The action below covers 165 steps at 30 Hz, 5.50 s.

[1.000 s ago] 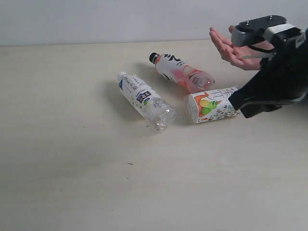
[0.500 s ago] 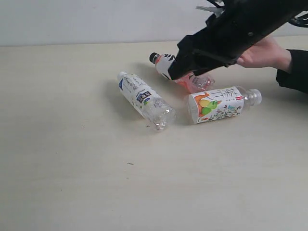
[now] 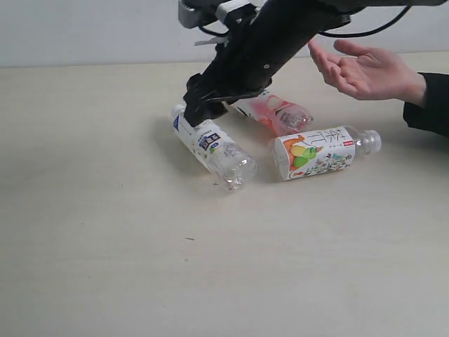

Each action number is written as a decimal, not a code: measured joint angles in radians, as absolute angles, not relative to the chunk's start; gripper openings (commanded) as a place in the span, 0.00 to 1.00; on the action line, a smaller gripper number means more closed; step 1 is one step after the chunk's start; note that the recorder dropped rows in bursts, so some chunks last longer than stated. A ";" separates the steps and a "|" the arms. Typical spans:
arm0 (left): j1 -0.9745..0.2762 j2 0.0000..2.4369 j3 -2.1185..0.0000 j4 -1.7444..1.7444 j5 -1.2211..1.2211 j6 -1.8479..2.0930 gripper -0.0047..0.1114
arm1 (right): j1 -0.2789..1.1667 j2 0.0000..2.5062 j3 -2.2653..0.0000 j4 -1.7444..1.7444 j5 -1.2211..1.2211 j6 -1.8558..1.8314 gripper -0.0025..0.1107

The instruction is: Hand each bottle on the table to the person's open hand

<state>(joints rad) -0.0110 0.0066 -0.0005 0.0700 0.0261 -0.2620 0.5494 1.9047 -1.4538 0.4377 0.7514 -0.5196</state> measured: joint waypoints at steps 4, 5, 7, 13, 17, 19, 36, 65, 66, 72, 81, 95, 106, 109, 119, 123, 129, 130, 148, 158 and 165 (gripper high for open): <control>-0.011 0.007 -0.001 0.070 0.026 -0.262 0.09 | 0.599 1.990 -1.517 0.287 0.743 -0.423 0.67; -0.011 0.007 -0.001 0.070 0.026 -0.262 0.09 | 0.611 2.006 -1.530 0.254 0.740 -0.395 0.67; -0.011 0.007 -0.001 0.070 0.026 -0.262 0.09 | 0.630 2.044 -1.553 0.161 0.736 -0.324 0.67; -0.011 0.007 -0.001 0.070 0.026 -0.262 0.09 | 0.638 2.120 -1.587 0.000 0.723 -0.162 0.67; -0.011 0.007 -0.001 0.070 0.026 -0.262 0.09 | 0.638 2.153 -1.596 -0.013 0.713 -0.138 0.67; -0.011 0.007 -0.001 0.070 0.026 -0.262 0.09 | 0.638 2.172 -1.597 -0.015 0.712 -0.138 0.67; -0.011 0.007 -0.001 0.070 0.026 -0.262 0.09 | 0.638 2.224 -1.601 0.000 0.752 -0.135 0.02; -0.011 0.007 -0.001 0.070 0.026 -0.262 0.09 | 0.638 1.592 -1.426 0.049 0.882 -0.042 0.02; -0.011 0.007 -0.001 0.070 0.026 -0.262 0.09 | 0.638 1.547 -1.389 0.015 0.893 -0.032 0.02; -0.011 0.007 -0.001 0.070 0.026 -0.262 0.09 | 0.601 1.405 -1.265 -0.206 1.011 0.144 0.02; -0.011 0.007 -0.001 0.070 0.026 -0.262 0.09 | 0.374 1.423 -1.229 -0.209 1.094 0.149 0.02; -0.011 0.007 -0.001 0.070 0.026 -0.262 0.09 | 0.276 1.615 -1.234 -0.198 0.866 0.127 0.02; -0.011 0.007 -0.001 0.070 0.026 -0.262 0.09 | 0.276 1.803 -1.295 -0.252 0.805 0.131 0.23; -0.011 0.007 -0.001 0.070 0.026 -0.262 0.09 | 0.276 1.815 -1.301 -0.256 0.799 0.134 0.54; -0.011 0.007 -0.001 0.070 0.026 -0.262 0.09 | 0.276 1.796 -1.304 -0.260 0.767 0.179 0.89; -0.011 0.007 -0.001 0.070 0.026 -0.262 0.09 | 0.276 1.707 -1.304 -0.260 0.782 0.183 0.85; -0.011 0.007 -0.001 0.070 0.026 -0.262 0.09 | 0.276 1.421 -1.247 -0.311 0.923 0.169 0.42; -0.011 0.007 -0.001 0.070 0.026 -0.262 0.09 | 0.276 1.372 -1.219 -0.316 0.923 0.167 0.31; -0.011 0.007 -0.001 0.070 0.026 -0.262 0.09 | 0.276 0.309 -0.563 -0.259 0.687 0.165 0.02; -0.011 0.007 -0.001 0.070 0.026 -0.262 0.09 | 0.276 0.097 -0.559 -0.299 0.883 0.204 0.10; -0.011 0.007 -0.001 0.070 0.026 -0.262 0.09 | 0.276 0.049 -0.501 -0.398 0.893 0.435 0.16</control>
